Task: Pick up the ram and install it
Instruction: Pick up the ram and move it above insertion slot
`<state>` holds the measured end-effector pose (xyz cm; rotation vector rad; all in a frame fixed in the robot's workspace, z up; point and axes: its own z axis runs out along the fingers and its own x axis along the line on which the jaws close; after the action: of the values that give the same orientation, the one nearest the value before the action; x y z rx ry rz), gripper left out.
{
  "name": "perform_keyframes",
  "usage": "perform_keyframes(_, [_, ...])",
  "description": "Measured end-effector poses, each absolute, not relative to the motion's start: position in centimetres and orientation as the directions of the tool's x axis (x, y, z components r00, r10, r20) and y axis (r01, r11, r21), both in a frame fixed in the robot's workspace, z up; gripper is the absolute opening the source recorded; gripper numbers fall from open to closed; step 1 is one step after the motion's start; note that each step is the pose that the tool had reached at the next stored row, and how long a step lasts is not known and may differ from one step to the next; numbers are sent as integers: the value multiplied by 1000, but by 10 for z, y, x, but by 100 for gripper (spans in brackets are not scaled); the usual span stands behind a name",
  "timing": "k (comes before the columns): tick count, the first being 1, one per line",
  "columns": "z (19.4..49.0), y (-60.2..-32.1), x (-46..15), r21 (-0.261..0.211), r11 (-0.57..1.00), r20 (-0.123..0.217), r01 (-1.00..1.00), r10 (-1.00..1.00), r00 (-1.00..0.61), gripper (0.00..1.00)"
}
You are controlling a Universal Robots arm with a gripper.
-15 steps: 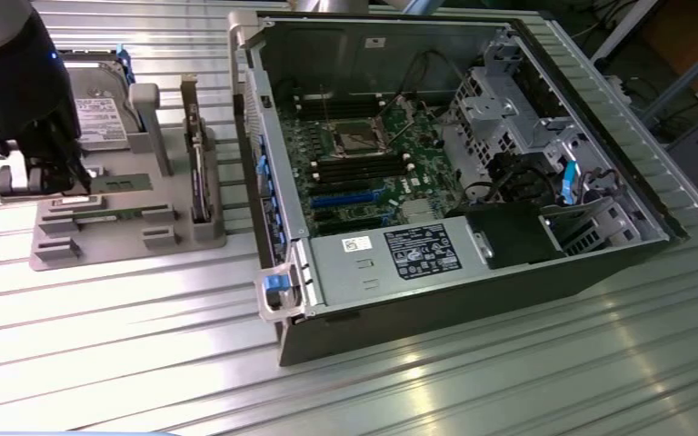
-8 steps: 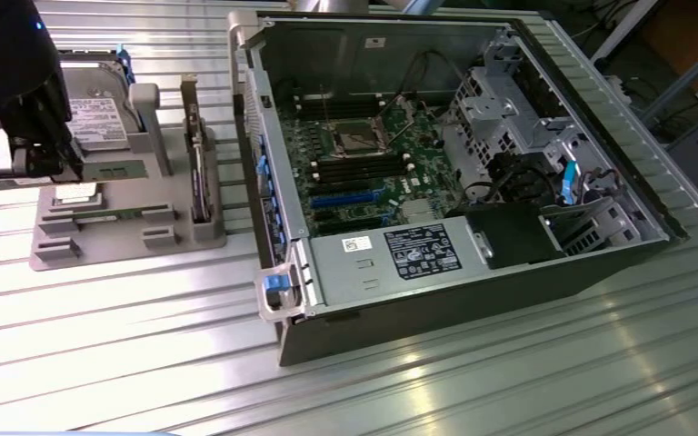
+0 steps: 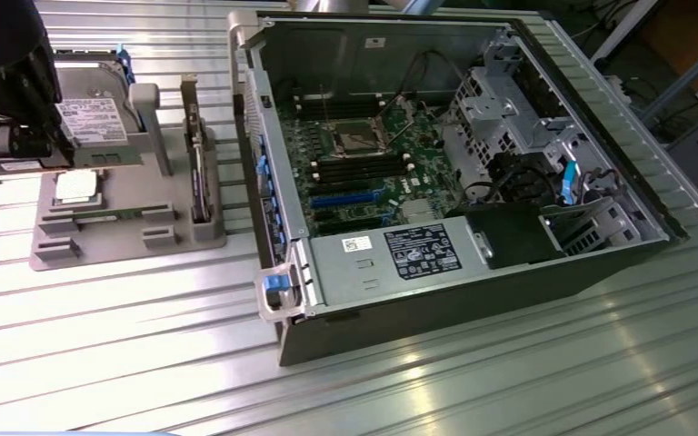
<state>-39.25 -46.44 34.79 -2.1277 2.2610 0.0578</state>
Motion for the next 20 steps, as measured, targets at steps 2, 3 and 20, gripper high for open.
perform_keyframes(2, [348, -464, -392, 2, 61, -52, -998, -997, -61, 14])
perform_keyframes(3, [348, -464, -392, 3, 61, -52, -998, -997, -61, 14])
perform_keyframes(20, [379, -464, -343, 11, 61, -51, -998, -997, -61, 14])
